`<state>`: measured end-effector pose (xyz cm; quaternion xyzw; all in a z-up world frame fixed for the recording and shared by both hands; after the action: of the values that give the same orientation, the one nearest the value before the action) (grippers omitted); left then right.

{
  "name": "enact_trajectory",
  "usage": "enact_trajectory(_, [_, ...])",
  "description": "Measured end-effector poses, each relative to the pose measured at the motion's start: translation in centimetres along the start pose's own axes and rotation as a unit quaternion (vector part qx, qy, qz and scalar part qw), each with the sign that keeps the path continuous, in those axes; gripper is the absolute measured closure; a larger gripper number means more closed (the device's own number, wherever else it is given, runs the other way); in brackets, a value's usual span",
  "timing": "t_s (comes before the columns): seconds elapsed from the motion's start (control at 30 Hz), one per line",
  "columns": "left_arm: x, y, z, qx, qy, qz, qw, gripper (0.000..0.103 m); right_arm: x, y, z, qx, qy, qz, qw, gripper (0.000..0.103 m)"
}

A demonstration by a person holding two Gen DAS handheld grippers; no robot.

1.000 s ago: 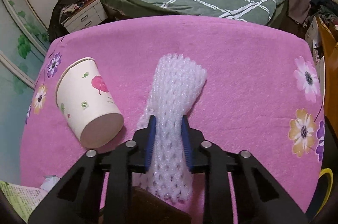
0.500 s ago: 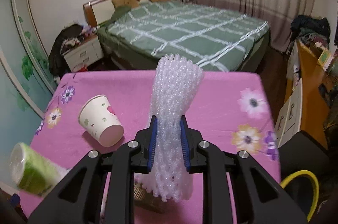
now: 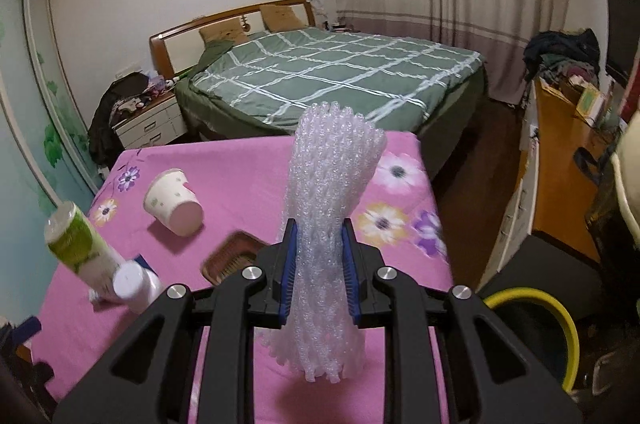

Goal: Collect trash
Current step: 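Carry the foam net to the bin and release it with the right tool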

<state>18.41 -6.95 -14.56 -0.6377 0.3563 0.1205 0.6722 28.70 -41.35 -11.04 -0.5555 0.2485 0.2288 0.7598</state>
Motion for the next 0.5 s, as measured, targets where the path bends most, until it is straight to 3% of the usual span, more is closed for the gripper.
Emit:
enact_trajectory(0.37, [1.3, -0.4, -1.5, 0.014, 0.009, 0.010, 0.9998, 0.009, -2.2, 5.5, -15.4, 0.110, 0.094, 0.013, 0.989, 0.081])
enact_trajectory(0.5, [1.6, -0.7, -1.7, 0.016, 0.008, 0.010, 0.9998, 0.009, -2.2, 7.3, -19.4, 0.140, 0.127, 0.022, 0.982, 0.073])
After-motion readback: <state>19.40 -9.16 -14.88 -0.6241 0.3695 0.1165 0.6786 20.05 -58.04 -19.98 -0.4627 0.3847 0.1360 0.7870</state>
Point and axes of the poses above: each gripper's, at about its wrist camera, not at the fingertips, and x roughly the way its jaws point, z to its left, y to its underside, the point moved 9 cm from there along x, roughly the way its jaws point, and after that the axes turned 11 degrees about x, right-handed, at the moved point
